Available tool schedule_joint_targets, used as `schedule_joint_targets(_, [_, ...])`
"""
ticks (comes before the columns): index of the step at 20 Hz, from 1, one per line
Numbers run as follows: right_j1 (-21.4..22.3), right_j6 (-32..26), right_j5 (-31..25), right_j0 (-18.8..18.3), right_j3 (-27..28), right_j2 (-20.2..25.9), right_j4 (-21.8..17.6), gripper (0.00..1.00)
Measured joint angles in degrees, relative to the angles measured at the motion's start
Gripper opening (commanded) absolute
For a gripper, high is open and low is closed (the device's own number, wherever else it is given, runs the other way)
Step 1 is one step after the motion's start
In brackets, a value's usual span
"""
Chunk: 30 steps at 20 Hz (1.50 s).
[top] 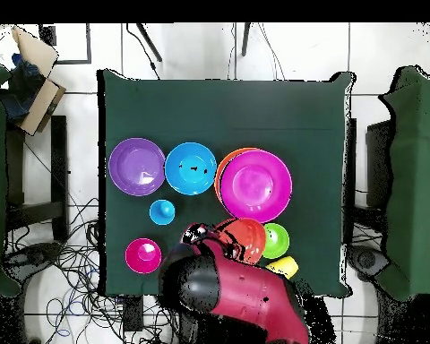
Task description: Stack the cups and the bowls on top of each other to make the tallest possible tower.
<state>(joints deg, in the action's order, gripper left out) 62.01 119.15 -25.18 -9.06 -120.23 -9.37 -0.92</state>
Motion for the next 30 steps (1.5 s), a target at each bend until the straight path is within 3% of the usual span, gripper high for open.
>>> schedule_joint_targets(2, [0.63,-0.24,-1.48,-5.07,0.15,2.56,-0.01,0.0])
schedule_joint_targets(6, [1.21,-1.08,-4.0,-10.18,0.8,5.14,-0.13,0.0])
schedule_joint_targets(7, [1.49,-2.09,-6.27,-13.41,1.65,6.88,-0.47,0.0])
schedule_joint_targets(14, [1.99,-7.17,-14.77,-21.07,6.85,13.06,-1.51,0.0])
schedule_joint_targets(23, [-0.87,-8.86,-17.15,-23.21,15.33,19.09,-2.78,0.0])
schedule_joint_targets(30, [-7.54,-8.86,-18.92,-23.01,25.59,23.09,-6.18,0.0])
